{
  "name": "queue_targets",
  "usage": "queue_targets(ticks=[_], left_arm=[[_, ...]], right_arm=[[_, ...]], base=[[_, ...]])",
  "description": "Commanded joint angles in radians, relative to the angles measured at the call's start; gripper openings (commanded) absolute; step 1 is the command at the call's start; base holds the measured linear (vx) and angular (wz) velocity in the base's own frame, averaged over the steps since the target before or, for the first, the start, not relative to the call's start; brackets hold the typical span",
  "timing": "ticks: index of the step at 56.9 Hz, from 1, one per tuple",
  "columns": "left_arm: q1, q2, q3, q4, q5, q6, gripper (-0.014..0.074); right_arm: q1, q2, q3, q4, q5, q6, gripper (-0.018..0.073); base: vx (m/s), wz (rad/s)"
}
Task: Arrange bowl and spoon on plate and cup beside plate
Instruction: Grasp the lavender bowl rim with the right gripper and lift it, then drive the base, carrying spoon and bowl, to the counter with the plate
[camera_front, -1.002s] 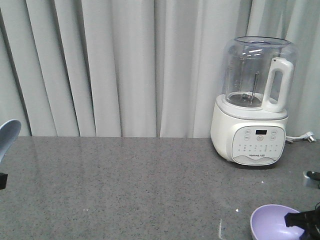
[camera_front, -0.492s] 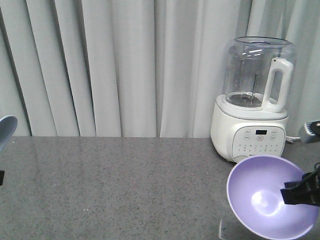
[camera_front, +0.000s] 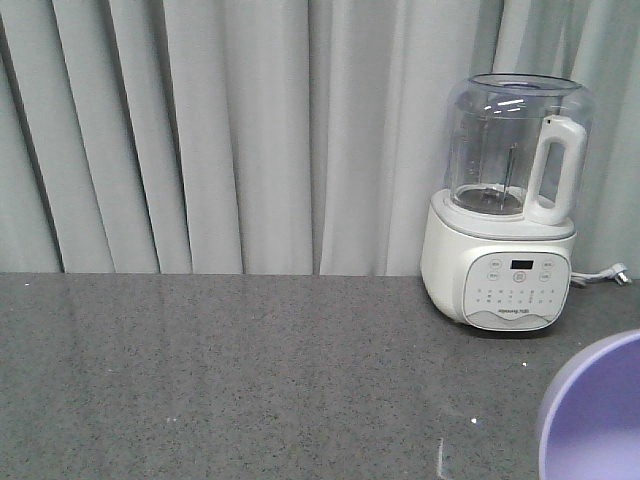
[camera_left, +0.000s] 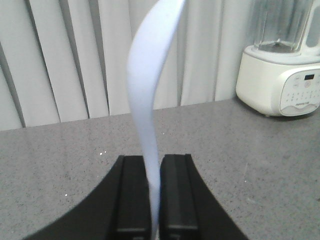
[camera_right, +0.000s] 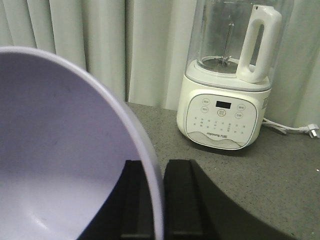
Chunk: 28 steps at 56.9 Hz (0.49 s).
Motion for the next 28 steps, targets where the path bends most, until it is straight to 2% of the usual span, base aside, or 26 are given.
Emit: queue_targets(ticks=[1, 28], left_arm=[[-0.005, -0.014, -0.02, -0.044, -0.117, -0.007, 0.0], [-0.005, -0.016, -0.021, -0.044, -0.132, -0.008, 0.0]], right_arm=[[0.0, -0.006, -0.016, 0.01, -0.103, -0.009, -0.0009], [0.0, -0.006, -0.016, 0.01, -0.098, -0.01, -0.0009]], base=[[0.0, 0.0], [0.0, 0.0]])
